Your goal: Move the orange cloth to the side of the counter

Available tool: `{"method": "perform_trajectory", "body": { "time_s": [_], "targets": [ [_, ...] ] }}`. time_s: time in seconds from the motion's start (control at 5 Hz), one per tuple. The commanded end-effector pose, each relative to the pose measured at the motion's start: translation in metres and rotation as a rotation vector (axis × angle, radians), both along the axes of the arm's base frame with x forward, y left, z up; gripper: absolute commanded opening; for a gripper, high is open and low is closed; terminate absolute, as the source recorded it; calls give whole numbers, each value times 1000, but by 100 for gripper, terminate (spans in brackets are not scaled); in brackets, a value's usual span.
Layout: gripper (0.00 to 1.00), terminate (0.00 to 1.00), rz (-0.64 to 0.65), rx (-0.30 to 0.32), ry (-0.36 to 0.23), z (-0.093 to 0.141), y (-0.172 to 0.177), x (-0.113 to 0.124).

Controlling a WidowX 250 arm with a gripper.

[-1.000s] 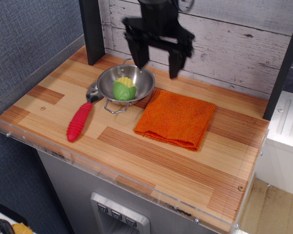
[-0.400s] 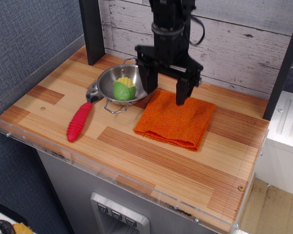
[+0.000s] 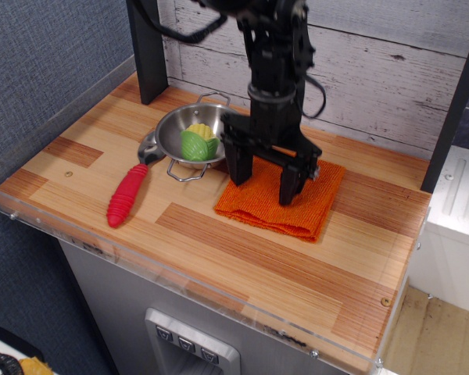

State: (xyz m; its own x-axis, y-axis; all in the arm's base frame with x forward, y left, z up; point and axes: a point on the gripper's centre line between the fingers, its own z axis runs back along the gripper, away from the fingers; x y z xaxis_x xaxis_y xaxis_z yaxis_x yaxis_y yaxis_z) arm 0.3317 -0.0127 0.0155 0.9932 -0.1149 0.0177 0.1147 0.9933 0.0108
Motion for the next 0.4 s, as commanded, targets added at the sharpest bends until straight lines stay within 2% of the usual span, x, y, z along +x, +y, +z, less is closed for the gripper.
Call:
{"method": "perform_trajectory", "body": {
  "time_s": [0.0, 0.2],
  "targets": [
    [100, 0, 1, 28, -9, -7, -1, 1],
    [100, 0, -21, 17, 6, -17, -8, 2]
  ]
}}
